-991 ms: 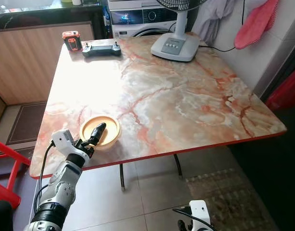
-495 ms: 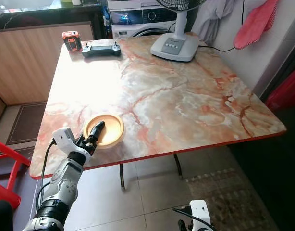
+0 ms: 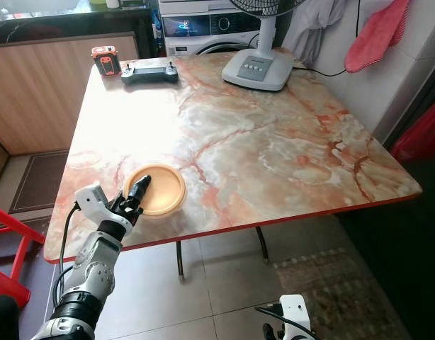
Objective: Restocking fridge
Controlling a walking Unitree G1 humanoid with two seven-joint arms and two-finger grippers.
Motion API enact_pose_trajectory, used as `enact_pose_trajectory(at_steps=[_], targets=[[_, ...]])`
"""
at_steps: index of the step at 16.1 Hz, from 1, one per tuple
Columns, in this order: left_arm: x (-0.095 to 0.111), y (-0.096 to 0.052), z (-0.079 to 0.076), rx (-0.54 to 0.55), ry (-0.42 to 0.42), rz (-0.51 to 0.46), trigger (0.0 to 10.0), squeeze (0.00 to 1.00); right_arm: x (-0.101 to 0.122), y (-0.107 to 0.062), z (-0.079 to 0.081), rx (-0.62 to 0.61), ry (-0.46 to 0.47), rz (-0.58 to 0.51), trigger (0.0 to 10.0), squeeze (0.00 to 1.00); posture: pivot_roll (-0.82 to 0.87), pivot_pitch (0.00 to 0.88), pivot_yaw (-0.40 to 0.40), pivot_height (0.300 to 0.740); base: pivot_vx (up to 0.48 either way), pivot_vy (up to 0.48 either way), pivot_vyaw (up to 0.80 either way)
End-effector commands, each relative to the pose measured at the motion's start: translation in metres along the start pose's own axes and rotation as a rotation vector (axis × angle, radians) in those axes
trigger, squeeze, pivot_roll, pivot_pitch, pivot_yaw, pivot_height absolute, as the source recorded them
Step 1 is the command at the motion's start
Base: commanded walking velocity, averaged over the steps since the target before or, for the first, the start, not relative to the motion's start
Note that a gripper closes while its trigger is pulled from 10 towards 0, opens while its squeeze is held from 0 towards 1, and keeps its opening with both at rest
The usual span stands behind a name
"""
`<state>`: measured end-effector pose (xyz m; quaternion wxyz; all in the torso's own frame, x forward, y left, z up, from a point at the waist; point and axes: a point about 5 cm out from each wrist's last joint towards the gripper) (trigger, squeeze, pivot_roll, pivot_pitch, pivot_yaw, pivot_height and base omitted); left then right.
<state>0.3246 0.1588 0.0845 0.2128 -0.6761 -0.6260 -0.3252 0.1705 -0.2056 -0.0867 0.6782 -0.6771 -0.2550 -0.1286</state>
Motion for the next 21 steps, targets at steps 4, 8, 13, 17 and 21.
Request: enact_pose_trajectory(at_steps=[4,8,13,17,21], targets=[[0.016,0.002,-0.005,-0.01,-0.06,-0.085,0.0,0.0,-0.001,0.0,-0.001,-0.006,0.017,0.001,10.0,0.0,0.04,0.035,-0.029,0.74,0.0,0.0,0.0],[0.027,0.002,-0.018,-0.067,-0.094,-0.133,0.0,0.0,-0.001,0.0,0.001,-0.005,0.023,-0.002,10.0,0.0,0.04,0.037,-0.023,0.74,0.0,0.0,0.0],[0.035,-0.006,-0.028,-0.056,-0.046,-0.16,10.0,0.0,-0.004,0.0,0.001,-0.027,0.062,-0.005,10.0,0.0,0.03,0.009,-0.002,0.74,0.0,0.0,0.0],[0.064,-0.022,-0.035,0.02,0.091,-0.269,10.0,0.0,-0.006,-0.001,0.003,-0.038,0.096,-0.015,10.0,0.0,0.03,0.0,0.013,0.74,0.0,0.0,0.0],[0.075,-0.02,-0.034,0.068,0.137,-0.302,10.0,0.0,-0.008,0.0,0.005,-0.045,0.108,-0.015,10.0,0.0,0.03,0.0,0.019,0.74,0.0,0.064,0.0]])
Point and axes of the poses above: a point about 5 cm out from each wrist's last joint towards the gripper, its own y axis pointing out of the wrist towards the gripper, its own x axis along the axis of the wrist's last joint, z = x × y, and after that the axes turned 9 degrees about -y, right-handed
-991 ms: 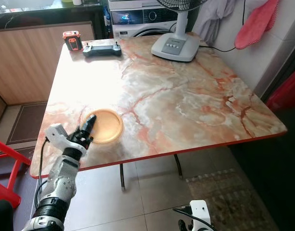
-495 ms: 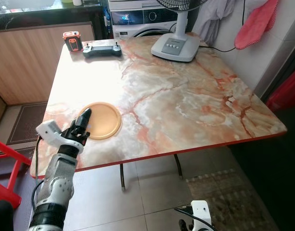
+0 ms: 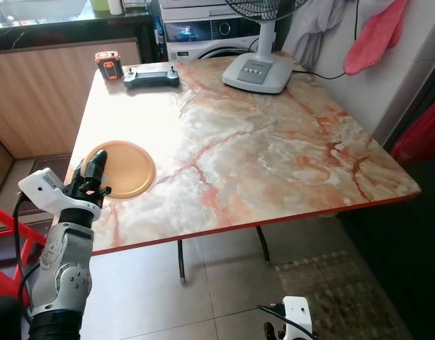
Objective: Restocking fridge
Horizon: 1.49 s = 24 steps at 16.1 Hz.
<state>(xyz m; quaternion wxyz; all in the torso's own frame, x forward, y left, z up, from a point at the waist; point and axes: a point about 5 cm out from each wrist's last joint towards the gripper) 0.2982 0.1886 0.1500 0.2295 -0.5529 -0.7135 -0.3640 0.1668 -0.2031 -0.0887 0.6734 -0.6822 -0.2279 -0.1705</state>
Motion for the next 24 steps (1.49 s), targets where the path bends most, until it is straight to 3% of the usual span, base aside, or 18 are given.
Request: enact_pose_trajectory(at_steps=[1,9,11,18,24], targets=[[0.0079,0.0056,-0.0066,-0.014,0.022,-0.015,10.0,0.0,-0.0039,-0.0005,0.0014,-0.004,0.018,0.004,10.0,0.0,0.03,0.0,0.021,0.74,0.0,0.48,0.0],[0.0051,0.0051,-0.0102,-0.017,0.04,0.005,10.0,0.0,-0.0026,-0.0001,0.0027,-0.009,0.027,0.0,10.0,0.0,0.04,0.0,0.023,0.74,0.0,0.469,0.0],[0.0062,0.0057,-0.0084,-0.011,0.052,0.005,10.0,0.0,-0.0023,0.0001,0.0032,-0.012,0.032,0.001,10.0,0.0,0.04,0.0,0.025,0.74,0.0,0.0,0.0],[0.0056,0.0057,-0.0095,-0.027,0.035,0.013,10.0,0.0,-0.0019,0.0006,0.0043,-0.006,0.024,0.013,10.0,0.0,0.04,0.001,0.028,0.74,0.0,0.0,-0.8],[0.0036,0.0069,-0.0112,-0.044,0.069,0.034,10.0,0.0,-0.0018,0.0009,0.0057,-0.003,0.026,0.017,10.0,0.0,0.04,0.004,0.032,0.74,0.0,-0.111,-0.8]])
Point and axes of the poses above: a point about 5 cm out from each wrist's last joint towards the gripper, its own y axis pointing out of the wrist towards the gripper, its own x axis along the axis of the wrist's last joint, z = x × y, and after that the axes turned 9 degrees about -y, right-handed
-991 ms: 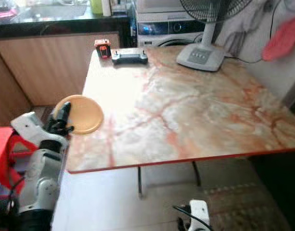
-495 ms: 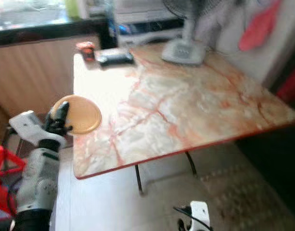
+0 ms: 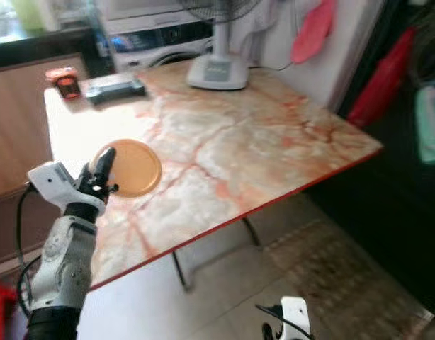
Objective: Restocking fridge
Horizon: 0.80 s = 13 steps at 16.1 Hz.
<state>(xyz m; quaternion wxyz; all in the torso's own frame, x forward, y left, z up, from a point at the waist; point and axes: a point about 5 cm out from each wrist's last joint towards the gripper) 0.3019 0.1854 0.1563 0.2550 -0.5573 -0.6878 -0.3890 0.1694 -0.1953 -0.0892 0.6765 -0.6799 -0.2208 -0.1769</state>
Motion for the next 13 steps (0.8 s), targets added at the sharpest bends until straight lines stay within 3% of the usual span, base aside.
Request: enact_pose_trajectory(at_steps=[1,13], targets=[[0.0027,0.0021,-0.0047,-0.014,-0.01,-0.011,10.0,0.0,-0.0044,-0.0009,-0.0017,-0.005,0.006,0.016,10.0,0.0,0.04,0.006,0.033,0.74,0.0,0.0,-0.8],[0.0009,0.0043,-0.0075,-0.032,-0.023,-0.01,10.0,0.0,-0.0049,-0.0009,-0.0016,-0.003,0.004,0.021,10.0,0.0,0.04,0.01,0.033,0.74,0.0,-0.046,-0.8]])
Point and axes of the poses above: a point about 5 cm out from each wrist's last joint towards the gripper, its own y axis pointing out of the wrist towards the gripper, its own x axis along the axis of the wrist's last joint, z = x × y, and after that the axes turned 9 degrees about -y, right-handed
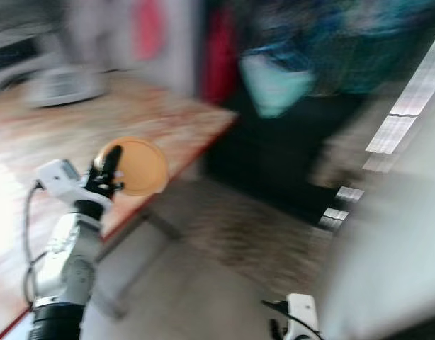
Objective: Restocking fridge
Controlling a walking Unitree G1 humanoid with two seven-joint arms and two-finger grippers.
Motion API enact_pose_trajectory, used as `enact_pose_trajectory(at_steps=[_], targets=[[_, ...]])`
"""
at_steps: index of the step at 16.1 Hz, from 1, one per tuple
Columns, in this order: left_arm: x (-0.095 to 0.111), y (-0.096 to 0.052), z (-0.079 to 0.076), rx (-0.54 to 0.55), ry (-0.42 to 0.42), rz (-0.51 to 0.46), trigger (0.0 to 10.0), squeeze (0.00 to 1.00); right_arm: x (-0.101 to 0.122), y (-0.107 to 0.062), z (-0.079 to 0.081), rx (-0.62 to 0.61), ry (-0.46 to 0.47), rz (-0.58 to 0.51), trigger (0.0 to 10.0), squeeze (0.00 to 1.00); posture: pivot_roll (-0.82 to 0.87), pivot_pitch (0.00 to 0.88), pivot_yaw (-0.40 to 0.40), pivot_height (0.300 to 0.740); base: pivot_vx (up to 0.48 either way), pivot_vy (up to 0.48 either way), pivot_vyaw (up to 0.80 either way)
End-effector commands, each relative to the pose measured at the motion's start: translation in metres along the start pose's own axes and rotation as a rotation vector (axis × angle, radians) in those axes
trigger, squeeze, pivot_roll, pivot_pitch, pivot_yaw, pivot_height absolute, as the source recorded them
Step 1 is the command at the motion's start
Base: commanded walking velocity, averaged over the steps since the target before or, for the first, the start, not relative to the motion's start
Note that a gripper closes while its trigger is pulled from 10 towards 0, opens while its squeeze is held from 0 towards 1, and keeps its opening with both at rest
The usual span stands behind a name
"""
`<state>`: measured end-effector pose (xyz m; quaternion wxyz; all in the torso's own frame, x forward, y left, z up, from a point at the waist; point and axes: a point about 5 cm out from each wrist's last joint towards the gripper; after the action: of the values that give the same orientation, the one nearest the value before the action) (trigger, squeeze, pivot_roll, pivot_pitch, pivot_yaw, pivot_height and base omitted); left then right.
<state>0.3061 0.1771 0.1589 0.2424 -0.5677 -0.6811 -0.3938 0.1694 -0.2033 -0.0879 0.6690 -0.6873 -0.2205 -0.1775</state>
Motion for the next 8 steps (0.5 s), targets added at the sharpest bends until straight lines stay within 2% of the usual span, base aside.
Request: enact_pose_trajectory(at_steps=[1,8], targets=[[0.0046,0.0004,0.0005,-0.001,-0.006,-0.019,10.0,0.0,-0.0051,0.0001,0.0065,0.019,0.008,0.021,10.0,0.0,0.04,0.01,0.033,0.74,0.0,0.0,-0.8],[0.0002,0.0008,0.0025,0.003,-0.008,-0.007,10.0,0.0,-0.0063,0.0001,0.0069,0.033,0.003,0.035,10.0,0.0,0.04,0.011,0.032,0.74,0.0,0.0,-0.8]])
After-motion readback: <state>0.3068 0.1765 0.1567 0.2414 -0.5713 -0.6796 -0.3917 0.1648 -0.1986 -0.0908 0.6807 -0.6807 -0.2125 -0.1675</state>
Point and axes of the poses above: a point about 5 cm out from each wrist's last joint towards the gripper, its own y axis pointing out of the wrist towards the gripper, its own x axis along the axis of the wrist's last joint, z = x × y, and after that the axes turned 9 degrees about -y, right-handed
